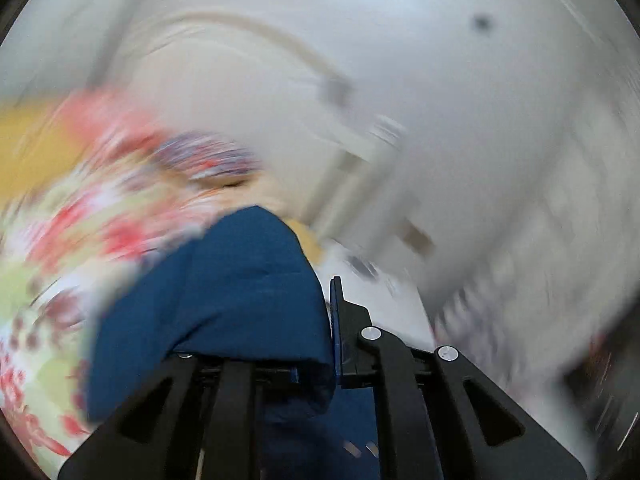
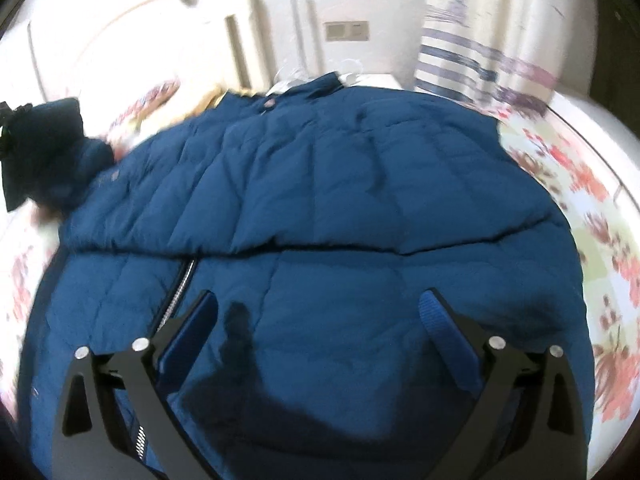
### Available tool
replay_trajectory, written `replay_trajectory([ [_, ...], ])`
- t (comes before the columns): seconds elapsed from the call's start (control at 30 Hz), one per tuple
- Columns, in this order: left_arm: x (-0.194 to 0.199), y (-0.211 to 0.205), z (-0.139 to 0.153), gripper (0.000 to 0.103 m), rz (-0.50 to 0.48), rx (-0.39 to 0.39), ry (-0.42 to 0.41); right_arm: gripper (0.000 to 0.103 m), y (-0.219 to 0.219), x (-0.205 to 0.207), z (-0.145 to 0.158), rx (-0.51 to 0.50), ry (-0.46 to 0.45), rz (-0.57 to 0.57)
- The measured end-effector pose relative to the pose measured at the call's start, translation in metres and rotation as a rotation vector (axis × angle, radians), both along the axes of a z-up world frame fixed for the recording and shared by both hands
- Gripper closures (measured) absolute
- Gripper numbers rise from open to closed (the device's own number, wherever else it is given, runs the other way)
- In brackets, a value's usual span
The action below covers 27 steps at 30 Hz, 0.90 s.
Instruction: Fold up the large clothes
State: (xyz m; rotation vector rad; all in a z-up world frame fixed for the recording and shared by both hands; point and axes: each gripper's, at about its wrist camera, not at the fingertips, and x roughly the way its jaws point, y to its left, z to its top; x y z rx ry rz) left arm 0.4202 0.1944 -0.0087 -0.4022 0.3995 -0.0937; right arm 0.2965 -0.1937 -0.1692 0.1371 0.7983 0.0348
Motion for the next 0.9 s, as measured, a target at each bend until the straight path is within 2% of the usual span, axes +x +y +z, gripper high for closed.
replay_trajectory([
  [0.03,-0.001,-0.043,0.003,0.096,-0.092,0.099,-0.006,0.007,-0.005,-0.002,0.002,0.017,-0.013,-0.017],
  [0.07,-0.005,-0.071,0.001,0.096,-0.163,0.154,-0.003,0.007,-0.011,-0.004,0.004,0.039,-0.032,-0.045],
  [0.13,-0.008,-0.151,-0.02,0.096,-0.346,0.295,0.067,0.007,-0.021,-0.008,0.006,0.077,-0.059,-0.089],
  [0.2,-0.009,-0.214,-0.059,0.095,-0.47,0.439,0.178,0.007,-0.027,-0.009,0.007,0.102,-0.067,-0.116],
  [0.27,-0.015,-0.254,-0.103,0.079,-0.542,0.548,0.284,0.007,-0.033,-0.01,0.006,0.121,-0.066,-0.133],
  [0.3,-0.016,-0.262,-0.119,0.073,-0.561,0.574,0.322,0.007,-0.035,-0.011,0.006,0.124,-0.066,-0.138],
  [0.33,-0.019,-0.271,-0.134,0.052,-0.572,0.618,0.329,0.007,-0.036,-0.011,0.006,0.129,-0.067,-0.142],
  [0.37,-0.032,-0.277,-0.138,0.026,-0.568,0.659,0.296,0.006,-0.036,-0.011,0.006,0.131,-0.068,-0.142],
  [0.43,-0.043,-0.287,-0.143,0.005,-0.558,0.777,0.26,0.006,-0.037,-0.012,0.005,0.134,-0.066,-0.137],
  [0.5,-0.05,-0.287,-0.139,0.005,-0.578,0.839,0.247,0.006,-0.037,-0.01,0.005,0.136,-0.059,-0.135],
  [0.57,-0.069,-0.285,-0.126,0.005,-0.549,0.92,0.173,0.006,-0.038,-0.011,0.004,0.143,-0.06,-0.134],
  [0.63,-0.1,-0.279,-0.11,0.005,-0.532,0.916,0.105,0.006,-0.04,-0.012,0.004,0.156,-0.062,-0.133],
  [0.7,-0.111,-0.262,-0.096,0.005,-0.494,0.834,0.094,0.006,-0.04,-0.013,0.004,0.163,-0.063,-0.134],
  [0.77,-0.111,-0.23,-0.089,0.005,-0.384,0.693,0.143,0.006,-0.039,-0.012,0.004,0.161,-0.062,-0.133],
  [0.83,-0.103,-0.201,-0.09,0.005,-0.266,0.588,0.205,0.006,-0.038,-0.013,0.004,0.153,-0.063,-0.129],
  [0.9,-0.098,-0.181,-0.098,0.005,-0.209,0.5,0.275,0.006,-0.036,-0.012,0.005,0.14,-0.067,-0.125],
])
